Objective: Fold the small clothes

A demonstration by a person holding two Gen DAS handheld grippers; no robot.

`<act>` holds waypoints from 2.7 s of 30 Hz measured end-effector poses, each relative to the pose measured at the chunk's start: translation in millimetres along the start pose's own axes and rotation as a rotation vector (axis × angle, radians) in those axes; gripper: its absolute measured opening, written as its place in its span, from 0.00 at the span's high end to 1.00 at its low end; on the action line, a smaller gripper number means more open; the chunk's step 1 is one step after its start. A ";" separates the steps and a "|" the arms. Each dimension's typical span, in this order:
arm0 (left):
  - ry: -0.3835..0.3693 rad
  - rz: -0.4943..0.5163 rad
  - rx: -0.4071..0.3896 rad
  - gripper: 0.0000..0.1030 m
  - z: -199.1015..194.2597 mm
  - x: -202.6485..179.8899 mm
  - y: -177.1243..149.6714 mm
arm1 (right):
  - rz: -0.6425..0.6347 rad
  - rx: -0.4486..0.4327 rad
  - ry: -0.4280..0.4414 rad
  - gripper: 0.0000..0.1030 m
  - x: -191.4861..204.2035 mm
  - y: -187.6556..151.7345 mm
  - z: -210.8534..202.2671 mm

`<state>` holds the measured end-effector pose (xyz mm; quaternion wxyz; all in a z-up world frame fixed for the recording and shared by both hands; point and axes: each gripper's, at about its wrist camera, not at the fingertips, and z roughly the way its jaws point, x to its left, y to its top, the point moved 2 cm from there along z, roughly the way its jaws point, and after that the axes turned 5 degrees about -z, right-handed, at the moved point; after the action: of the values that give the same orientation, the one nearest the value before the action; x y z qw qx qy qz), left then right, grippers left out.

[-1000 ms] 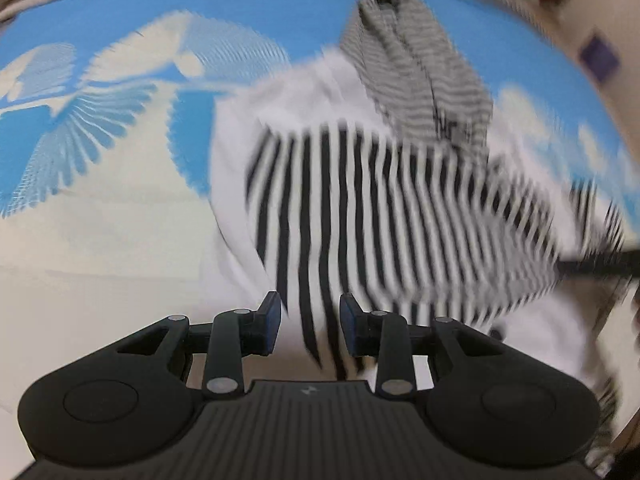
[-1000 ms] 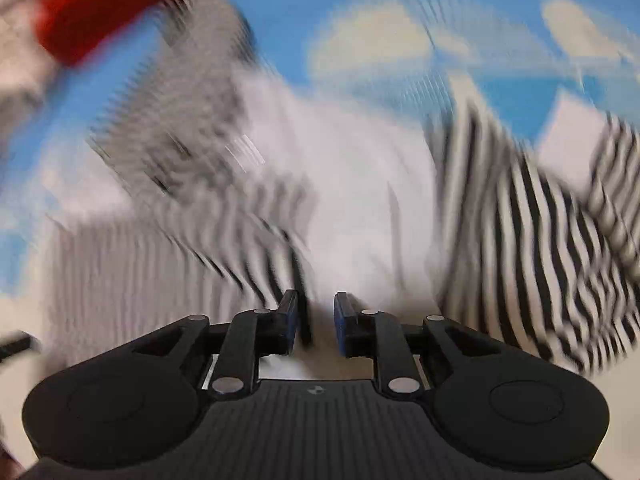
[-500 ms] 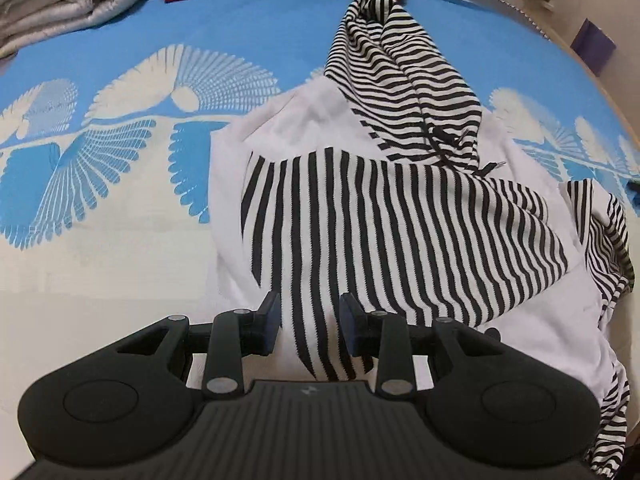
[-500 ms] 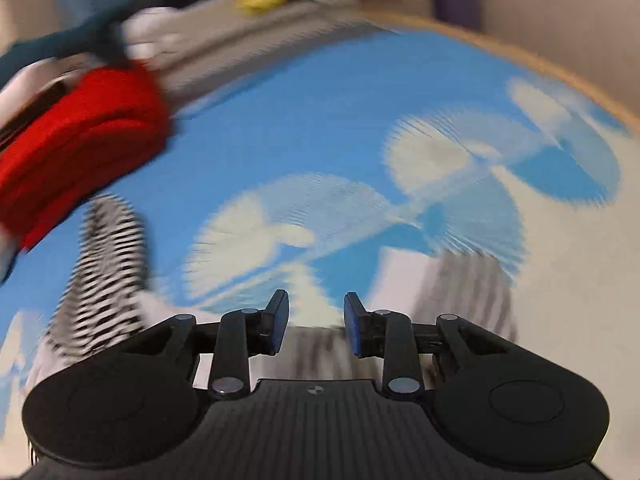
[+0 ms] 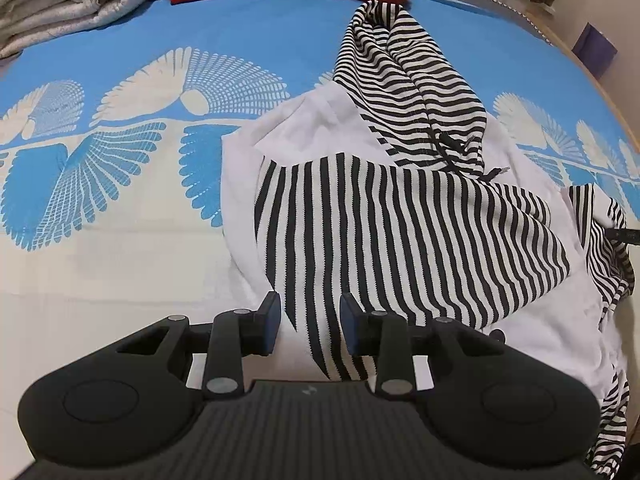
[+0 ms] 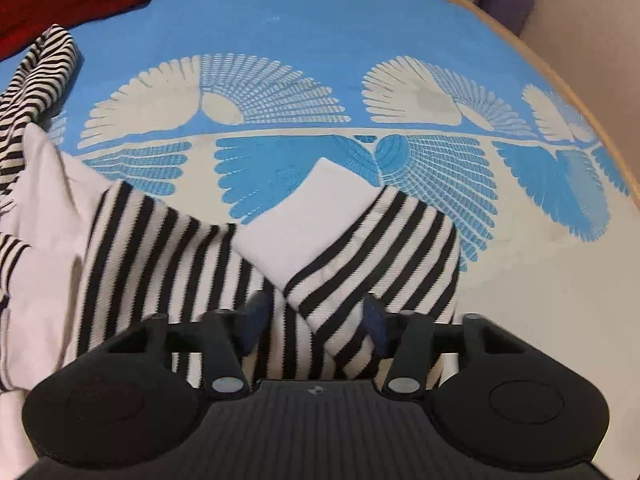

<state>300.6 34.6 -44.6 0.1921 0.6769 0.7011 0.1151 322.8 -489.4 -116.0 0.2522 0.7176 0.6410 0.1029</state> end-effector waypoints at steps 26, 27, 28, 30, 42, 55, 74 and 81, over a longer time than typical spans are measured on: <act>0.011 -0.225 -0.036 0.65 -6.0 46.3 13.0 | -0.203 -0.305 0.782 0.53 205.9 34.8 -174.7; -0.002 -0.225 -0.025 0.65 -3.9 44.5 12.7 | -0.170 -0.296 0.738 0.52 193.9 39.9 -167.9; -0.015 -0.224 -0.016 0.65 -1.8 41.7 11.5 | -0.139 -0.287 0.687 0.52 183.3 46.8 -158.5; -0.039 -0.211 0.005 0.65 3.4 34.7 9.6 | -0.064 -0.247 0.562 0.46 155.9 55.3 -136.8; -0.032 -0.119 0.033 0.65 19.1 -0.2 5.7 | 0.260 0.107 0.346 0.38 77.2 23.9 1.7; -0.027 -0.110 0.033 0.65 18.4 9.8 5.6 | 0.240 -0.144 0.254 0.94 73.8 34.8 -16.7; -0.054 -0.089 0.030 0.65 11.0 7.6 0.7 | -0.088 0.087 0.391 0.62 113.9 -10.6 -20.1; 0.037 0.028 0.148 0.65 53.3 -1.8 -23.7 | -0.180 0.055 0.322 0.61 116.4 -22.6 -25.1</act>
<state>301.8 26.2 -102.3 0.1271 0.6968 0.7016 0.0780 309.7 -369.4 -126.3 0.1347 0.6384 0.7371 0.1758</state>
